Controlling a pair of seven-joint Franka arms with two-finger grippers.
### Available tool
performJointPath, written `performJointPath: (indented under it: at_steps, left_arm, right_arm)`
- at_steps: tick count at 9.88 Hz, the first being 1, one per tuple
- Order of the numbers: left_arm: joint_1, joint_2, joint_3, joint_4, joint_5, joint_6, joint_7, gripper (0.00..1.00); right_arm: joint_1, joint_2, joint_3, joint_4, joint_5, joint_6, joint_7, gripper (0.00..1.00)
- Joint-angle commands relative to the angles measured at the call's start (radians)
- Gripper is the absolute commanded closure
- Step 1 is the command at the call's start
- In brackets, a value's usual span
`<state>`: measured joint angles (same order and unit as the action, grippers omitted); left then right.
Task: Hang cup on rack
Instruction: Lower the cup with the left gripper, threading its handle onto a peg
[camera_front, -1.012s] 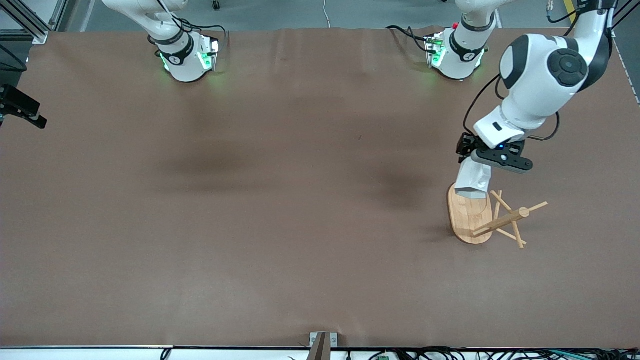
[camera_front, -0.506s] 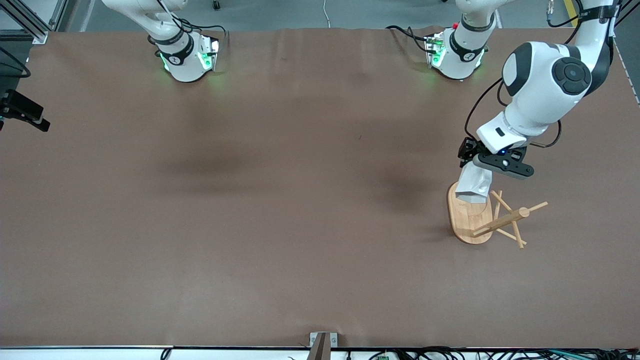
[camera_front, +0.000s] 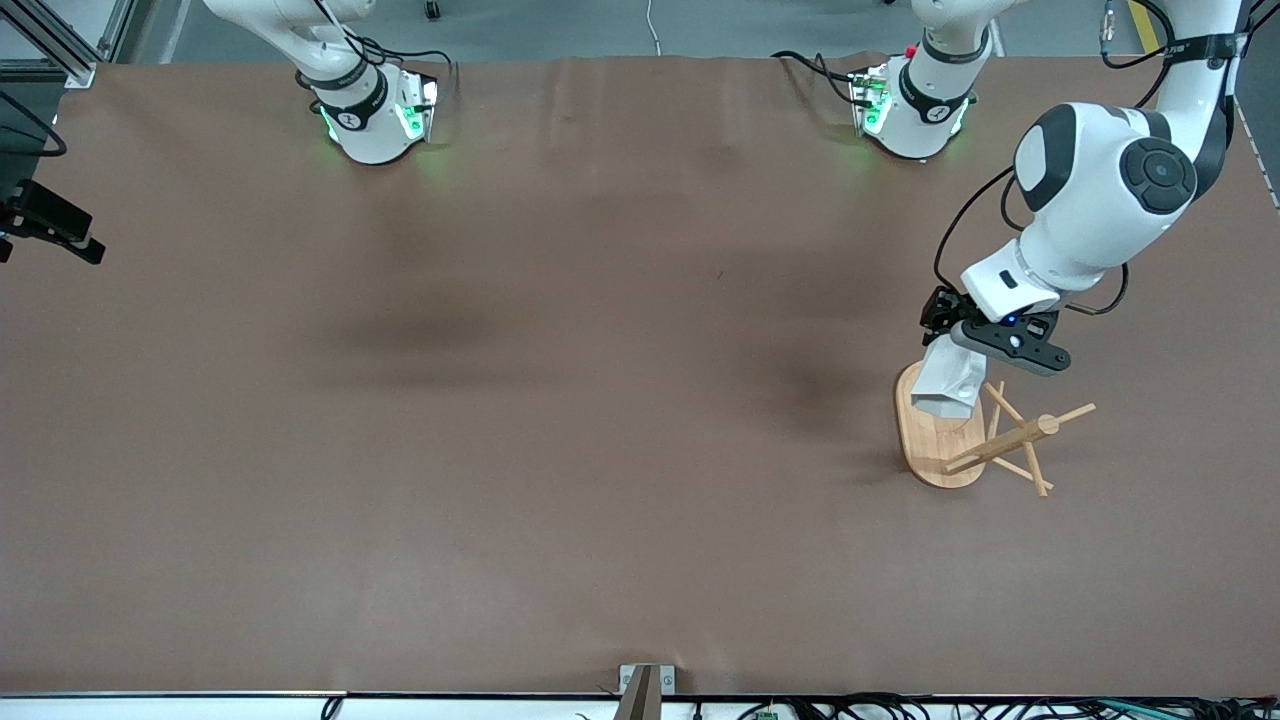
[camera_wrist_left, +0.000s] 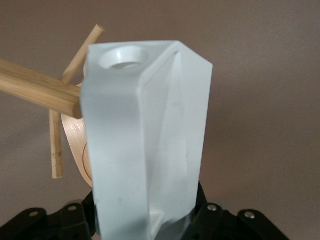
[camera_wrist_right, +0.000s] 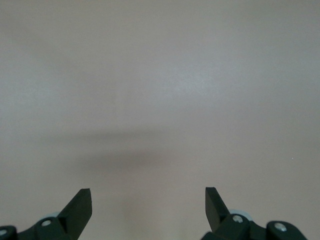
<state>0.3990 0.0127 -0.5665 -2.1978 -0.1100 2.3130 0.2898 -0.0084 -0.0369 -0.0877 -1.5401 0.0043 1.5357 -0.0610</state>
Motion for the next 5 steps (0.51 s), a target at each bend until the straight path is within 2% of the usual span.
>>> performJointPath:
  at_steps: [1, 5]
  left_arm:
    - [0.012, 0.044, -0.006, 0.010, -0.013, 0.009, 0.040, 0.80]
    - [0.043, 0.064, -0.006, 0.027, -0.013, 0.009, 0.078, 0.80]
  right_arm:
    - [0.004, -0.011, 0.003, -0.009, -0.009, 0.001, 0.023, 0.00]
    - [0.007, -0.011, 0.003, -0.003, -0.010, -0.003, 0.029, 0.00]
